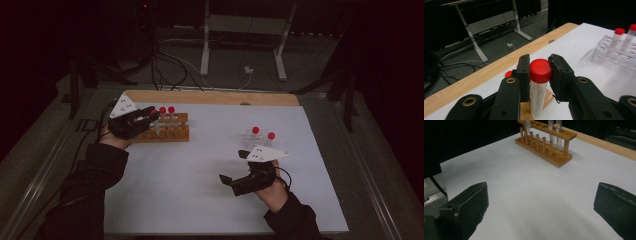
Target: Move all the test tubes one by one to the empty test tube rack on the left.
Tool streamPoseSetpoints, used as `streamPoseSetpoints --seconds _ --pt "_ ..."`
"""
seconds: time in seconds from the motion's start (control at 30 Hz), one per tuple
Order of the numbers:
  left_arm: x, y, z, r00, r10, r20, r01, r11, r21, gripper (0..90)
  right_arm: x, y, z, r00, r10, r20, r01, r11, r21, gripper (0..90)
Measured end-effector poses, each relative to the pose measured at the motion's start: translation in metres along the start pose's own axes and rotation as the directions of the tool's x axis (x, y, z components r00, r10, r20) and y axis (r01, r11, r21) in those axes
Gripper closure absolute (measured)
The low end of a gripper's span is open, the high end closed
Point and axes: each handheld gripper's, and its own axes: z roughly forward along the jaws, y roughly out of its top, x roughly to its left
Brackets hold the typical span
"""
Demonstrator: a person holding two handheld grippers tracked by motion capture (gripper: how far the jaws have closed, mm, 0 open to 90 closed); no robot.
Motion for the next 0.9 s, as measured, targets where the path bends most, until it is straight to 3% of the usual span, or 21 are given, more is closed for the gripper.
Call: streamPoseSetpoints --seconds 0.23,0.37,0.5,0.7,0.9 --pt "0.012 0.003 0.011 0.9974 -0.027 -0.067 0.026 0.9994 -0.024 72.0 -0.001 0.0 -0.001 1.0 -0.001 -0.002 0.001 1.0 -0.003 0.0" --pt "0.019 0.003 0.019 0.9924 -0.048 -0.113 0.044 0.9982 -0.041 72.0 -0.001 -0.001 -0.001 1.0 0.003 0.0 -0.003 1.0 -0.002 0.0" --pt "0.024 0.001 0.026 0.9887 -0.072 -0.132 0.065 0.9963 -0.056 72.0 -0.001 -0.001 -0.001 1.0 0.001 0.0 -0.001 1.0 -0.001 0.0" --pt "0.028 -0.008 0.038 0.9784 -0.102 -0.18 0.091 0.9936 -0.067 72.0 -0.003 -0.002 -0.001 1.0 -0.001 0.0 0.001 1.0 -0.002 0.0" --pt "0.03 -0.023 0.049 0.9726 -0.134 -0.19 0.125 0.9905 -0.056 71.9 -0.003 -0.003 -0.002 1.0 0.0 0.002 0.0 1.0 -0.001 0.0"
